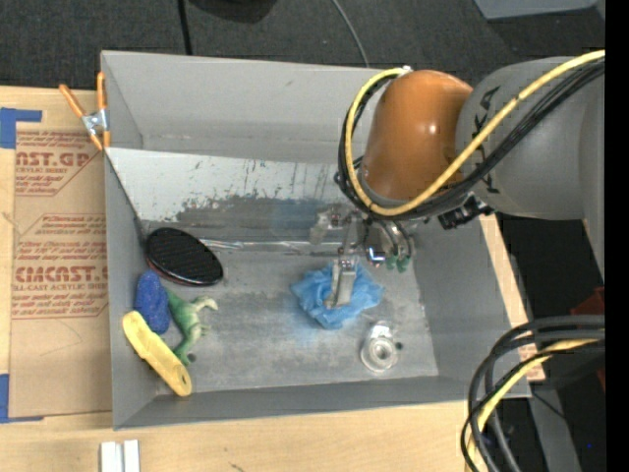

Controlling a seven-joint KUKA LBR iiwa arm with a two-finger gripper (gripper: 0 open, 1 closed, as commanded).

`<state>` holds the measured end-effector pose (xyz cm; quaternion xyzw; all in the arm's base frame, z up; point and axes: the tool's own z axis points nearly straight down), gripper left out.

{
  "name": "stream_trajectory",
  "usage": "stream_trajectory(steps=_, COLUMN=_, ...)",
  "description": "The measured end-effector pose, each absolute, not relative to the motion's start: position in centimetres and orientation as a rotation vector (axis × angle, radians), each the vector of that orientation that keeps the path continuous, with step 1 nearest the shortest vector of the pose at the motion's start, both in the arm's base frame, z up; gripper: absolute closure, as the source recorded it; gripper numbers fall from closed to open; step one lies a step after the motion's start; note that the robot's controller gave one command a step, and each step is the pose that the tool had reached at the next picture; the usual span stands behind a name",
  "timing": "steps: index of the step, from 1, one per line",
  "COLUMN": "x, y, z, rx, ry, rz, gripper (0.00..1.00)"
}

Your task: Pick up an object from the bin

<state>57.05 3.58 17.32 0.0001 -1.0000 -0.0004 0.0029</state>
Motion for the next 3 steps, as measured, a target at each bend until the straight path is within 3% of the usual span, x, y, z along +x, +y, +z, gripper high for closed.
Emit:
stream_trajectory(steps=1, x=57.2, y=3.6, z=17.8, rx=0.000, ry=-3.143, rz=-0.002, gripper=0.00)
stream_trajectory(steps=2, x=57.2, y=0.4, z=11.4, rx=0.116, ry=-3.142, rz=-0.001, gripper=0.00)
stream_trajectory(steps=3, x=56.7, y=-0.8, z=8.2, rx=0.114, ry=-3.134, rz=-0.003, gripper=0.00)
